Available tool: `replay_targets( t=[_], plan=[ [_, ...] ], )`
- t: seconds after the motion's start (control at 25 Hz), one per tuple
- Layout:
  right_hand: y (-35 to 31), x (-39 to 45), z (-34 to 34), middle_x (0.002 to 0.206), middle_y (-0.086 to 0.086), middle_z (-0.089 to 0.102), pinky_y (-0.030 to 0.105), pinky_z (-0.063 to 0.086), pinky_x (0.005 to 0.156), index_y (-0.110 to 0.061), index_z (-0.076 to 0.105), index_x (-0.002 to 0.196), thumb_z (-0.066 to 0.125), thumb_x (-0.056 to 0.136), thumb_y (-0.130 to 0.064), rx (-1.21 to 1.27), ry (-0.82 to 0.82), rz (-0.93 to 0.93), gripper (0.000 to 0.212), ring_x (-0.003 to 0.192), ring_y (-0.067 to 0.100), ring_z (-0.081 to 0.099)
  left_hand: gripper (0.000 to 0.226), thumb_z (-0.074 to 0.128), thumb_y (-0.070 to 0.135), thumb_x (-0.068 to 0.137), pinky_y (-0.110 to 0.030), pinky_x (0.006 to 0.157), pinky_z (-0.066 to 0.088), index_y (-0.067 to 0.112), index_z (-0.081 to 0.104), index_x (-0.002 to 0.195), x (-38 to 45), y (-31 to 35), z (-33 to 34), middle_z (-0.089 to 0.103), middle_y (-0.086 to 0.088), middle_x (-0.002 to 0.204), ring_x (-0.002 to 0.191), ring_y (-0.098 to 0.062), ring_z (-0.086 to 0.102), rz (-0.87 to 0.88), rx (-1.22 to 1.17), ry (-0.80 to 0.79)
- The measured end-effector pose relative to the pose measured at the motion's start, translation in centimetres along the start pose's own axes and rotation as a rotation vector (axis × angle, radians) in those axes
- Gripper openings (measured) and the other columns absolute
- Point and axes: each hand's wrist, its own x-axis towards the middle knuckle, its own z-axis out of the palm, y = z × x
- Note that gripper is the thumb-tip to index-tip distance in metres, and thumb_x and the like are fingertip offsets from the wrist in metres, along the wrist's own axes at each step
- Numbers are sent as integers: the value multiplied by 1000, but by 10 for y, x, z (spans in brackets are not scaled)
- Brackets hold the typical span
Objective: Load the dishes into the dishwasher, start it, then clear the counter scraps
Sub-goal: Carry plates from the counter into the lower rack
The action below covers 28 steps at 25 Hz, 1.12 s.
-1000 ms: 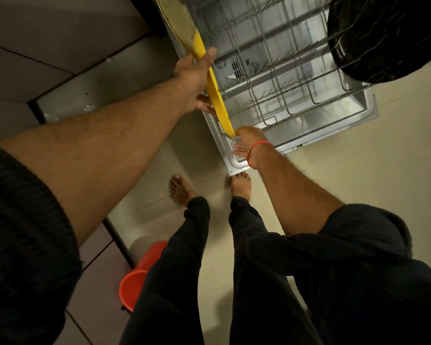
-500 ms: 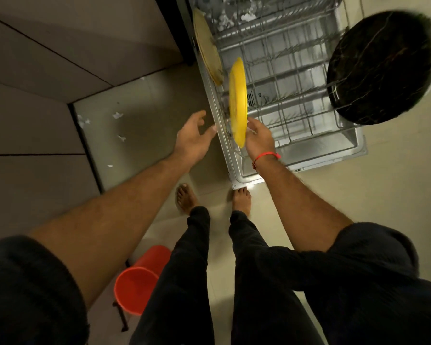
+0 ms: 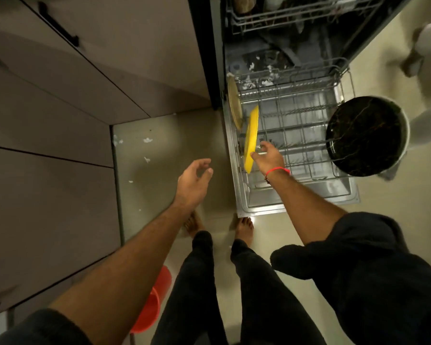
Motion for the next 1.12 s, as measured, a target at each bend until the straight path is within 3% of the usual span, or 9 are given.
replay_targets(
  t=[0.12, 0.28, 0.44, 0.6, 0.72, 0.8, 0.92, 1.04, 1.12],
  plan=[
    [18, 58, 25, 142, 17, 52, 35, 41, 105, -7, 38, 148, 73, 87, -25, -21, 16, 63, 73, 129, 31, 50, 30, 58, 27, 100, -49, 96, 56, 29, 61, 130, 36, -31, 38, 63, 14, 118, 107, -21, 67, 2, -11, -33],
    [61, 84, 55, 109, 19, 69, 41, 52, 91, -8, 64, 119, 58, 91, -6, -89, -7, -51, 29, 101, 34, 65, 25, 59, 23, 99, -52, 89, 58, 27, 62, 123, 74, -62, 83, 63, 13, 109, 100, -27, 70, -41, -69, -73],
    [79, 26, 45, 90, 14, 71, 44, 55, 73, -18, 65, 113, 49, 90, -22, -257, 101, -271, 28, 85, 36, 67, 30, 57, 33, 100, -50, 87, 60, 29, 59, 129, 76, -52, 103, 62, 17, 107, 103, -23, 70, -86, -117, -87],
    [92, -41, 40, 88, 14, 70, 43, 51, 55, -23, 61, 123, 41, 92, -29, -486, 89, -458, 37, 76, 40, 66, 73, 51, 60, 95, -49, 83, 61, 34, 25, 158, 83, -31, 117, 58, 6, 138, 118, -30, 65, -184, -157, -115],
    [99, -47, 44, 77, 14, 69, 39, 48, 46, -18, 67, 117, 51, 91, -18, -449, 191, -572, 30, 65, 39, 64, 68, 45, 52, 103, -37, 81, 60, 38, 12, 161, 95, -19, 128, 53, 3, 147, 120, -25, 61, -153, -105, -125],
    [97, -33, 44, 82, 17, 70, 41, 48, 50, -15, 66, 120, 55, 90, -11, -426, 126, -563, 33, 70, 42, 65, 67, 44, 50, 105, -36, 64, 63, 42, 7, 160, 106, -15, 134, 53, 4, 142, 109, -24, 65, -196, -133, -127],
    [85, -11, 39, 101, 16, 71, 48, 51, 64, -16, 56, 132, 47, 94, -14, -477, -21, -453, 39, 89, 45, 65, 68, 46, 51, 103, -44, 61, 63, 45, 8, 160, 120, -9, 141, 59, 6, 136, 95, -19, 70, -220, -183, -132],
    [78, -1, 29, 98, 15, 71, 50, 53, 67, -19, 53, 132, 44, 96, -17, -381, 78, -347, 37, 87, 45, 65, 68, 50, 44, 104, -34, 52, 59, 46, 9, 159, 128, -1, 147, 67, 11, 108, 83, -14, 71, -163, -112, -199],
    [79, 1, 25, 94, 14, 72, 51, 54, 66, -20, 54, 130, 44, 97, -18, -300, 107, -290, 34, 84, 44, 65, 67, 50, 42, 105, -29, 51, 57, 49, 11, 158, 129, 3, 152, 67, 2, 109, 84, -14, 69, -90, -32, -243]
  ],
)
